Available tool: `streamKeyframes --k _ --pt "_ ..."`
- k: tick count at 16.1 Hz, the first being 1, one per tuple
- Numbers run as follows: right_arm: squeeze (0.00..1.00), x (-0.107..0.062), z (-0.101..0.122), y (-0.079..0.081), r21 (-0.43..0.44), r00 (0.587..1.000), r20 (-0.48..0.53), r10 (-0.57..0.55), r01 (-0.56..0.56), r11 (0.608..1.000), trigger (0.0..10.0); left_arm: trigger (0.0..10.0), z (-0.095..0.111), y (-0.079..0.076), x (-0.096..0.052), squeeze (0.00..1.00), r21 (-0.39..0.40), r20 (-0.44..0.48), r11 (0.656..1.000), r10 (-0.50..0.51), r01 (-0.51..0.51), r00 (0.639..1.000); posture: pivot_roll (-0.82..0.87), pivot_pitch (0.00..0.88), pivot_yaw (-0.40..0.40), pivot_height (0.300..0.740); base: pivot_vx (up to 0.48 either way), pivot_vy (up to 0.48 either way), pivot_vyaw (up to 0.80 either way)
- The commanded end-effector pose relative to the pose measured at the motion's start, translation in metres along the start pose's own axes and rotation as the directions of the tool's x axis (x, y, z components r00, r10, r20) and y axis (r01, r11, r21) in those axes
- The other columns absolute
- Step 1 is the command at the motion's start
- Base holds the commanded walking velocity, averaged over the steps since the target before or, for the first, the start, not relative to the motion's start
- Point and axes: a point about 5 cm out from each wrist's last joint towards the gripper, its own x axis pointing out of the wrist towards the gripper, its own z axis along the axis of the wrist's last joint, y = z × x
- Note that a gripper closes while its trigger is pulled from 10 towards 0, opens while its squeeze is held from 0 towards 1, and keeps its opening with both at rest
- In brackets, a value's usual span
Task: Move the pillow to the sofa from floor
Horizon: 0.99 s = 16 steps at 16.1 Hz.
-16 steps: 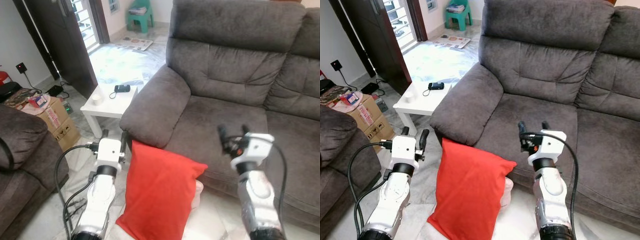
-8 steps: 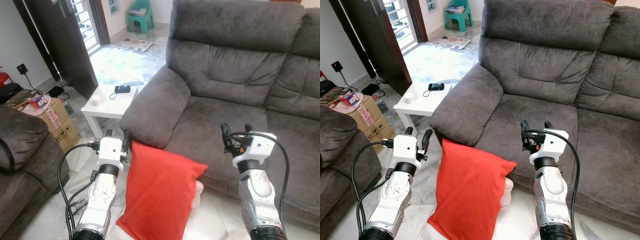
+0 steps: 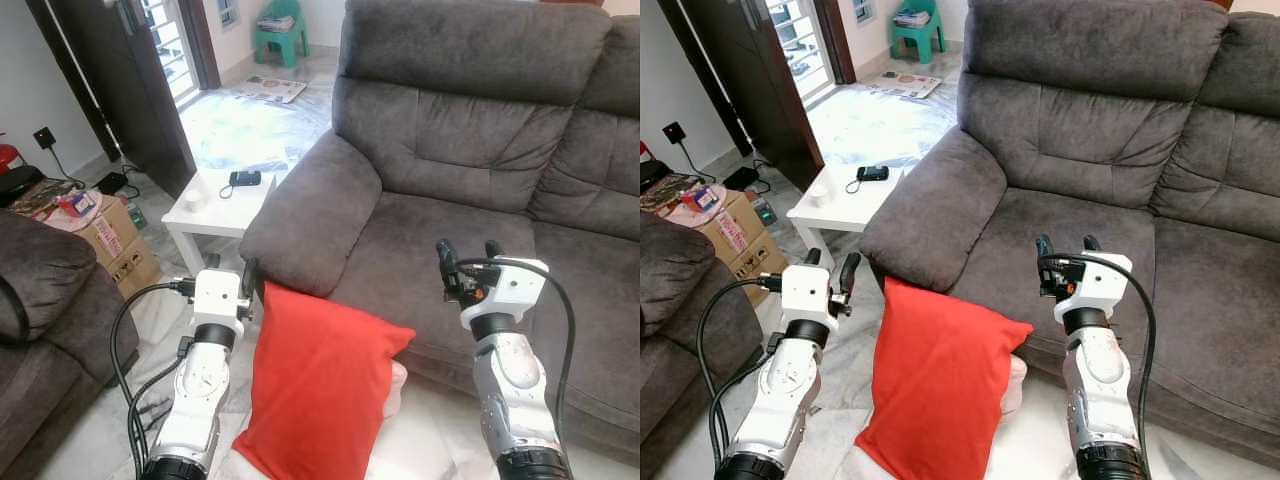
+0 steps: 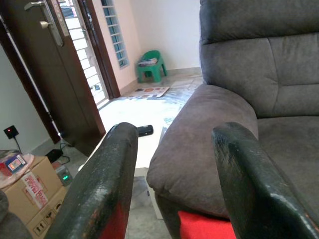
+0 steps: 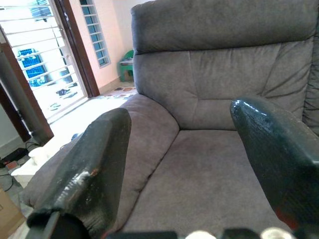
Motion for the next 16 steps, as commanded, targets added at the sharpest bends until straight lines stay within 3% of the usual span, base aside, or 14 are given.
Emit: streamKeyframes --k 1,3,16 --pt "0.0 -0.0005 0.0038 0.0008 0.004 1.0 0.01 -0.001 0.001 1.0 10.0 10.0 0.0025 0.0009 0.0002 0.0 -0.01 0.002 1.0 -0.005 0.005 1.0 -0.11 0.041 0.041 0.74 0.0 0.0 0.0" --pt "0.0 -0.0009 0.0061 -0.0001 -0.024 1.0 0.017 0.009 -0.009 1.0 10.0 10.0 0.0023 -0.0003 0.0003 0.0 -0.004 -0.001 1.0 -0.006 0.006 1.0 -0.11 0.045 0.04 0.74 0.0 0.0 0.0" --pt "0.0 -0.001 0.0061 0.0027 -0.033 0.999 0.006 0.036 -0.035 0.999 10.0 10.0 0.004 -0.0014 0.0024 0.0 0.008 -0.002 1.0 -0.01 0.01 1.0 -0.1 0.056 0.035 0.74 0.0 0.0 0.8"
